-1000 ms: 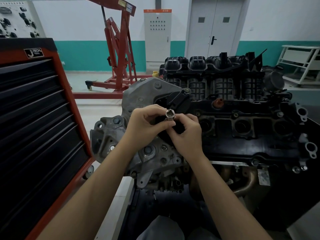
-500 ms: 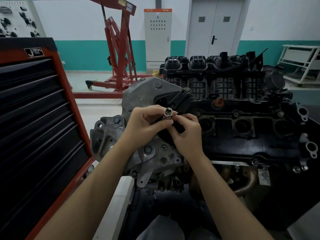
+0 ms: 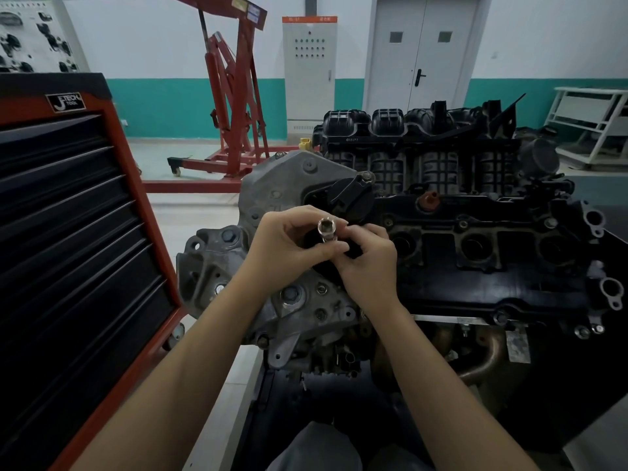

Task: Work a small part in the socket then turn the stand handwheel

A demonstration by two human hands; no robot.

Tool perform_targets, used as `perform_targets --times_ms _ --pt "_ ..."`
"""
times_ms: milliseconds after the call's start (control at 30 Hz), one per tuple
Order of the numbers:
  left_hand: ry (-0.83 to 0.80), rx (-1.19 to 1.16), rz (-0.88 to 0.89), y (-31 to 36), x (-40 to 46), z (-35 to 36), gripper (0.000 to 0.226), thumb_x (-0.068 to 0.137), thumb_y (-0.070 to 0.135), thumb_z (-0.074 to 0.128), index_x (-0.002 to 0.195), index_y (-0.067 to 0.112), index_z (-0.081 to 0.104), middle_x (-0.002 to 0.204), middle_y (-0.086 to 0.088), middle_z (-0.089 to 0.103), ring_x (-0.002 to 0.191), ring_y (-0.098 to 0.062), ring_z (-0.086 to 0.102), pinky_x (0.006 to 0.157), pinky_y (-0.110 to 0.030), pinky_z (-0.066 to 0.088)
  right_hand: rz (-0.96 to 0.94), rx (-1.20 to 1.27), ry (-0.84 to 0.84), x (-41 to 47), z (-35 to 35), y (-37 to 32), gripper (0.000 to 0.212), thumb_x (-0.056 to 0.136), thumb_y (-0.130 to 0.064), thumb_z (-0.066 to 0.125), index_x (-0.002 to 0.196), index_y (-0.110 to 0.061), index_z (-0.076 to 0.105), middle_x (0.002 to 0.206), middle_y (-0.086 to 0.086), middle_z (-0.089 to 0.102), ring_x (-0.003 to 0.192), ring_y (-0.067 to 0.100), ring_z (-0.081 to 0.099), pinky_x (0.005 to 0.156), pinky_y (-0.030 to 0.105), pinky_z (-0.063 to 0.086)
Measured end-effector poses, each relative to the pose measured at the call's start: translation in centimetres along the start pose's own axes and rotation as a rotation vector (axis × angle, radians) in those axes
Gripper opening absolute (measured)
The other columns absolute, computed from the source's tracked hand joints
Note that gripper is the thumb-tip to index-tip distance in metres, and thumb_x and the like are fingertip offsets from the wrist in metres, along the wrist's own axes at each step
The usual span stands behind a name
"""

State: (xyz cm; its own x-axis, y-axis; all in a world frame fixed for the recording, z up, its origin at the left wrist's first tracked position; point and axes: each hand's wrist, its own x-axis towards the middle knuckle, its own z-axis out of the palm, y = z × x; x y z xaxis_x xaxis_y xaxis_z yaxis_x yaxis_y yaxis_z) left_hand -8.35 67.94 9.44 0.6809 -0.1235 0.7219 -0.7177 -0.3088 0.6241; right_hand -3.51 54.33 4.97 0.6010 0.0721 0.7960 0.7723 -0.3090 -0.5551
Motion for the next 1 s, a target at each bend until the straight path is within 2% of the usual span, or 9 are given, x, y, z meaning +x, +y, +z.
perform_targets --times_ms 100,167,367,467,600,700,800,933,1000 --pt "0.063 0.020 0.018 0.18 -0.15 0.34 0.022 0.072 0.005 0.079 0.090 0.016 0.072 0.088 0.000 0.073 0.087 -0.010 0.070 0.086 -0.022 0.053 -0.010 0.012 0.015 0.11 -0.08 -0.37 0.014 0.077 -0.018 0.072 0.086 -0.008 0.073 0.079 -0.002 0.071 0.085 -0.010 0.050 0.082 0.034 0.044" --pt "0.048 -0.027 -0.011 0.13 -0.15 0.31 0.023 0.076 0.002 0.076 0.095 0.014 0.072 0.091 0.000 0.073 0.090 -0.012 0.071 0.086 -0.025 0.054 -0.054 -0.004 -0.003 0.19 -0.15 -0.49 0.015 0.079 -0.016 0.070 0.091 -0.007 0.072 0.084 0.000 0.072 0.087 -0.016 0.047 0.084 0.038 0.046" --pt "0.021 -0.105 -0.035 0.18 -0.26 -0.03 0.027 0.081 -0.008 0.068 0.107 -0.002 0.068 0.097 -0.011 0.073 0.096 -0.019 0.071 0.087 -0.027 0.054 0.020 0.054 -0.041 -0.09 -0.21 -0.12 0.026 0.082 -0.013 0.071 0.107 -0.009 0.072 0.088 0.006 0.072 0.090 0.021 0.063 0.080 0.043 0.052" --pt "0.059 -0.095 -0.034 0.09 -0.35 0.21 0.022 0.076 -0.009 0.073 0.099 -0.008 0.070 0.095 -0.016 0.073 0.093 -0.023 0.072 0.086 -0.029 0.054 0.042 0.082 -0.010 -0.14 -0.09 -0.33 0.026 0.079 -0.017 0.074 0.104 -0.009 0.073 0.093 0.001 0.073 0.093 0.018 0.065 0.083 0.043 0.053" --pt "0.102 -0.135 -0.031 0.12 -0.46 0.35 0.033 0.079 -0.012 0.068 0.110 -0.001 0.066 0.096 -0.001 0.075 0.095 -0.015 0.072 0.085 -0.024 0.054 -0.029 0.050 -0.028 0.07 -0.09 -0.44 0.023 0.081 -0.017 0.073 0.103 -0.011 0.073 0.097 -0.010 0.069 0.096 0.000 0.059 0.088 0.037 0.051" --pt "0.060 -0.150 -0.033 0.15 -0.36 0.27 0.035 0.081 -0.013 0.065 0.113 0.001 0.065 0.098 -0.001 0.075 0.099 -0.017 0.071 0.087 -0.026 0.054 -0.084 -0.009 -0.063 0.11 -0.10 -0.11 0.020 0.085 -0.015 0.065 0.098 -0.004 0.073 0.095 0.005 0.073 0.096 0.016 0.064 0.085 0.045 0.051" --pt "0.058 -0.099 0.000 0.01 -0.25 0.23 0.026 0.079 -0.011 0.070 0.104 -0.005 0.069 0.098 -0.014 0.073 0.095 -0.021 0.072 0.085 -0.027 0.055 -0.002 0.032 -0.028 0.01 -0.12 -0.04 0.019 0.081 -0.014 0.069 0.097 -0.006 0.074 0.090 0.005 0.073 0.091 0.022 0.064 0.080 0.043 0.053" --pt "0.117 -0.125 -0.027 0.05 -0.36 0.41 0.033 0.075 -0.009 0.072 0.107 -0.003 0.067 0.095 -0.006 0.073 0.089 -0.012 0.072 0.082 -0.022 0.054 0.039 0.057 -0.002 0.09 0.00 -0.48 0.024 0.078 -0.014 0.076 0.102 -0.011 0.074 0.089 -0.013 0.066 0.091 0.008 0.059 0.083 0.034 0.051" --pt "0.112 -0.131 -0.033 0.02 -0.42 0.44 0.037 0.078 -0.011 0.069 0.114 -0.004 0.063 0.096 -0.002 0.073 0.092 -0.008 0.071 0.083 -0.019 0.053 -0.010 0.032 -0.029 0.12 -0.01 -0.50 0.025 0.080 -0.017 0.072 0.103 -0.009 0.072 0.093 -0.010 0.069 0.092 0.002 0.056 0.086 0.034 0.049"
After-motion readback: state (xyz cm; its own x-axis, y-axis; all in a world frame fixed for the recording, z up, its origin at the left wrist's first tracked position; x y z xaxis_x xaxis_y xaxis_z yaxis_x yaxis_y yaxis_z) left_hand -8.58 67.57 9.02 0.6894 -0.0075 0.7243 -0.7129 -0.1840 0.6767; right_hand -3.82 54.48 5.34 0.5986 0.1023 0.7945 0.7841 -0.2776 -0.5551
